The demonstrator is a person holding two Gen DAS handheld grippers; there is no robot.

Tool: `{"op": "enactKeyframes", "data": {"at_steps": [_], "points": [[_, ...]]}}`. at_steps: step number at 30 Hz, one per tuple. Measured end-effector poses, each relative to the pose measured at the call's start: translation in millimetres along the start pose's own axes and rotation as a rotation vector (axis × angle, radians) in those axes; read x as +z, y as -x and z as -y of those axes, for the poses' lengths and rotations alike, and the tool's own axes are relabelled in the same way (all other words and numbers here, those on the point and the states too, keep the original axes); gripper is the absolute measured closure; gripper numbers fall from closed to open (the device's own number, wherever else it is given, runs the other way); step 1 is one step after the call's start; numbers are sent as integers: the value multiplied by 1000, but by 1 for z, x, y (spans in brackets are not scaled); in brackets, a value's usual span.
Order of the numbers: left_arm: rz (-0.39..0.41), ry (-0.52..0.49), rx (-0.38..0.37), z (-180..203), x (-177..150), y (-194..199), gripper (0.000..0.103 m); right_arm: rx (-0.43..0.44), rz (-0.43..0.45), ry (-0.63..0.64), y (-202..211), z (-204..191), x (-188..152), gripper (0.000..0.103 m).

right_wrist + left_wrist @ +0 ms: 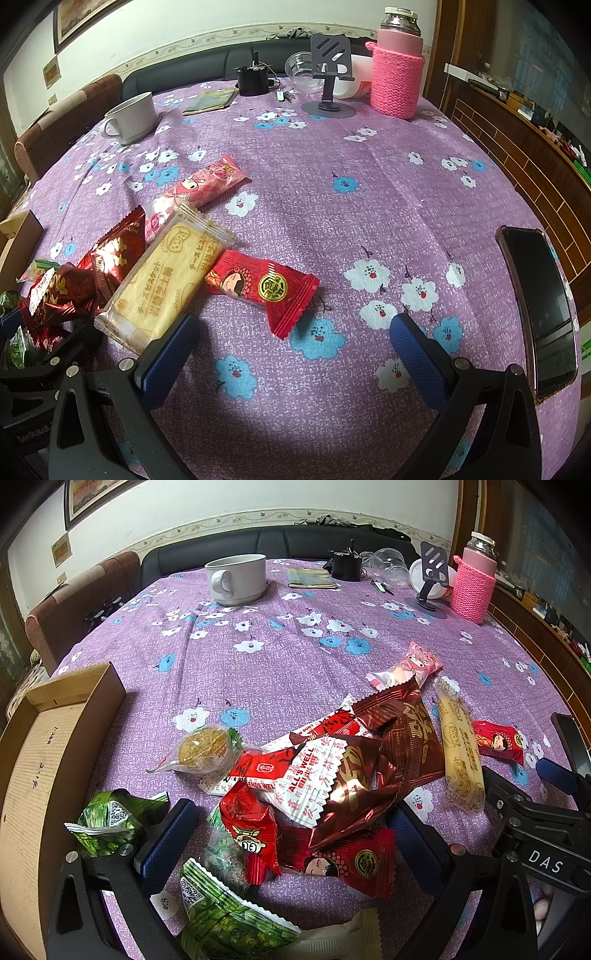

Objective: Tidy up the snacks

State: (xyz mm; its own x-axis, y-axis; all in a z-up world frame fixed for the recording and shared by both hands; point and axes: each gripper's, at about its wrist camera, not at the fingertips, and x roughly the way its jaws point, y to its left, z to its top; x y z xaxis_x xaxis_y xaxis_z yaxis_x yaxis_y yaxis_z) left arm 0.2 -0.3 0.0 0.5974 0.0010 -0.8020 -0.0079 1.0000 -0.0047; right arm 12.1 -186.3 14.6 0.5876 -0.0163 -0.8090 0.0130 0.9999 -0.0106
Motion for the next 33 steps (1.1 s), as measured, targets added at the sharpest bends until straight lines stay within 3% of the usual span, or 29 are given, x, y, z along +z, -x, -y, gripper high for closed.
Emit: {"op": "enactKeyframes", "data": {"at_steps": [4,8,13,19,22,24,29,33], "points": [[-6,-5,-8,0,-1,1,0,-4,-1,-5,0,3,1,1],[-61,-75,-60,9,-7,-2,0,2,-7,1,3,-1,-3,1],[-68,-83,-61,3,-6,6,0,0,-62,-6,7,1,-7,0],[-70,-113,-84,-1,-13,13,0,-2,-58,0,14,0,-18,0],[-69,-68,-163,-14,-17,27,6,-2,-59,0,17,-1,-21,0],[-21,-22,-226,-31,-20,49,6,2,-62,5,19,0,-24,0],[173,-7,-237,-72,-19,106,6,31,-78,56,32,3,-42,0],[200,67,-228,-114,-19,125,6,57,-60,95,40,6,-56,0]]}}
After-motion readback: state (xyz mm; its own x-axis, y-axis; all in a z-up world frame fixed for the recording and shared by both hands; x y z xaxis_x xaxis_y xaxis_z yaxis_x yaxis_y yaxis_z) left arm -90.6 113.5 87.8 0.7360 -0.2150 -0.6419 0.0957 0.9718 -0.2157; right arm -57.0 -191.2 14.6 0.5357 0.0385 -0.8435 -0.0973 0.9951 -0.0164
